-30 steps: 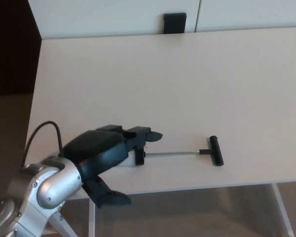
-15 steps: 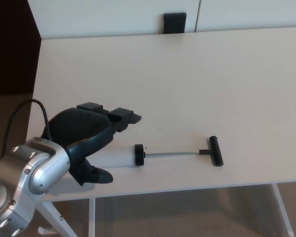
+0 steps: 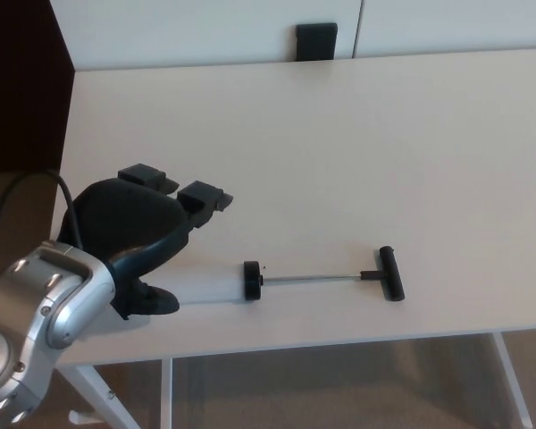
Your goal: The robot walks towards a desk on which an air pump is kept in the middle. It lifts it up and holds it with its left hand and uses its right hand to compress it by pushing its handle inwards.
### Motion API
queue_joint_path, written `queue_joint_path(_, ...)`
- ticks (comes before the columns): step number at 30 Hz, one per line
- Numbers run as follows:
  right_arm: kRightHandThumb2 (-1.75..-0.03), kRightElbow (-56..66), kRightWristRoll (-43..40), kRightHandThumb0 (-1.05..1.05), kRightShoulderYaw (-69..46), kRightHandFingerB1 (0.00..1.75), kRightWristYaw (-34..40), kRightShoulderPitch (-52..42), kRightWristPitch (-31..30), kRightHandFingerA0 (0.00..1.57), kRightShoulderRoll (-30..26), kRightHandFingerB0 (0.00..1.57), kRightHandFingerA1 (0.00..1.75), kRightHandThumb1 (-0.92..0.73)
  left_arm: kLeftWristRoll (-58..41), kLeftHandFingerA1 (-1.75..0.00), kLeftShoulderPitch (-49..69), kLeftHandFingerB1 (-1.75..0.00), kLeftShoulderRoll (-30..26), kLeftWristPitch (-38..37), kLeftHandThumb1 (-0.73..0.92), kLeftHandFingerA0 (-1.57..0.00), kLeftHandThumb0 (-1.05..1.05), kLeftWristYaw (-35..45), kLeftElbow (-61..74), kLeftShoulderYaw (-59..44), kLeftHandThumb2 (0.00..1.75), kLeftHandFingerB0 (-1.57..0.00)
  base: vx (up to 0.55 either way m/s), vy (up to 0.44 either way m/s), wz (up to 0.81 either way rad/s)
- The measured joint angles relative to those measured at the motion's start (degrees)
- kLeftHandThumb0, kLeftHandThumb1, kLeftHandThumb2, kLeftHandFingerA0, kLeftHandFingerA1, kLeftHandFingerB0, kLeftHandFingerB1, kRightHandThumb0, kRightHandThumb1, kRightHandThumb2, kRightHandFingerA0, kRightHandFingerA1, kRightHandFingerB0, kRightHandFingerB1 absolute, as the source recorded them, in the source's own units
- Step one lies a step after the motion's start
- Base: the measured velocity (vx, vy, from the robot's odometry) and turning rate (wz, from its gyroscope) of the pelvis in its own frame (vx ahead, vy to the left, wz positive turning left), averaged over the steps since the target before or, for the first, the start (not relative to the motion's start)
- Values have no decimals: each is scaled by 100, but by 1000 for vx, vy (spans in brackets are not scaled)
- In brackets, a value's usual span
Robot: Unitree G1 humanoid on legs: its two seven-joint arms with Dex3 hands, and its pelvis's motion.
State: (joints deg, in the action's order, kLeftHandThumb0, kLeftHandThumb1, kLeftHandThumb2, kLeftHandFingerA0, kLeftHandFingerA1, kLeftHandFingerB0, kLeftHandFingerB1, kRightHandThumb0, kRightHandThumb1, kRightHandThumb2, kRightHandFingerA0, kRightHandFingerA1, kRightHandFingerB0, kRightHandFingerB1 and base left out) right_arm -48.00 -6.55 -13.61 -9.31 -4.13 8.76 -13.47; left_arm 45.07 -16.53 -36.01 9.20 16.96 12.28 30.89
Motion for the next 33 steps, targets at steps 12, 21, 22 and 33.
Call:
queue_joint_path(12, -60, 39, 39, -30, 40, 35, 4, 11, -44, 66, -2, 39, 45, -66, 414, -39, -3, -35, 166, -52, 43, -20, -67, 25, -439, 67, 72, -12, 0, 0, 0)
queue_joint_path(21, -59, 80, 44, -30, 40, 34, 1, 11, -65, 65, -2, 38, 45, -64, 552, -49, -2, -48, 363, -58, 24, -7, -31, 50, -720, 160, 86, -6, 0, 0, 0)
queue_joint_path(22, -74, 80, 44, -38, 40, 43, 1, 11, -65, 58, -2, 32, 53, -55, 552, -49, -2, -49, 363, -58, 24, -7, -31, 50, -720, 160, 86, -7, 0, 0, 0)
queue_joint_path(33, -60, 93, 45, -30, 41, 34, 0, 23, -98, 65, -2, 37, 45, -65, 645, -42, 44, -35, 760, -58, 45, -25, -70, 133, -1015, 304, 76, -11, 0, 0, 0)
